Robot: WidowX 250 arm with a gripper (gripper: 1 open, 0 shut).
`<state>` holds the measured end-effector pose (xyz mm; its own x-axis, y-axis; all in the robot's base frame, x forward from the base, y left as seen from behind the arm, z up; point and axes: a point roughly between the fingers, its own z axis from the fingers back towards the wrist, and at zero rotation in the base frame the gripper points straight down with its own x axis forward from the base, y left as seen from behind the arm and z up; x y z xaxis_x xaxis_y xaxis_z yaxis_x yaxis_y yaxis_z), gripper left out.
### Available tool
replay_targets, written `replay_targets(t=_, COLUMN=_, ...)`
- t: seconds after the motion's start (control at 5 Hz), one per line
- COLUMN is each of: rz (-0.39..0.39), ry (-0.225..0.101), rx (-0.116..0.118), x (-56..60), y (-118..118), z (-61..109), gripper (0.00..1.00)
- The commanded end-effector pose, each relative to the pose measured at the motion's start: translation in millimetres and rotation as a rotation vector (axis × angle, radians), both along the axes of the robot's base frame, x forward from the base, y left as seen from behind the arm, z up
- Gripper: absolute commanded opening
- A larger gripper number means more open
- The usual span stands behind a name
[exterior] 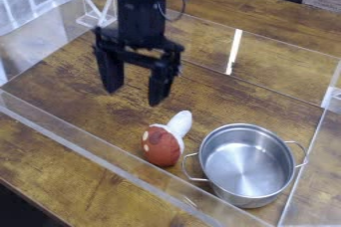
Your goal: Put the mushroom in the silver pot
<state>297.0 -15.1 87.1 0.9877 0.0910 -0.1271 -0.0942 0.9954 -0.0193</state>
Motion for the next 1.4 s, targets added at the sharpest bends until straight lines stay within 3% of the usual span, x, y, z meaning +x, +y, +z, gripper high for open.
replay_targets(t=0.0, rz=0.057, ry=-0.053, rx=-0.022, x=8.8, y=-12.5, z=-3.1, gripper=1.00)
replay_targets(t=0.4, rz=0.326, ry=-0.061, rx=-0.041, x=3.0, y=11.9, z=-12.7, gripper=1.00)
replay_targets(t=0.6, rz=0.382, ry=-0.060, rx=-0.063, x=1.9, y=20.7, z=-11.3, gripper=1.00)
replay_targets(t=1.0, rz=0.402, ry=-0.065, rx=-0.077, x=-0.6, y=-1.0, z=-28.7, gripper=1.00)
replay_targets(t=1.2, rz=0.369, ry=-0.076, rx=-0.080, x=7.8, y=-17.0, z=-39.3, gripper=1.00)
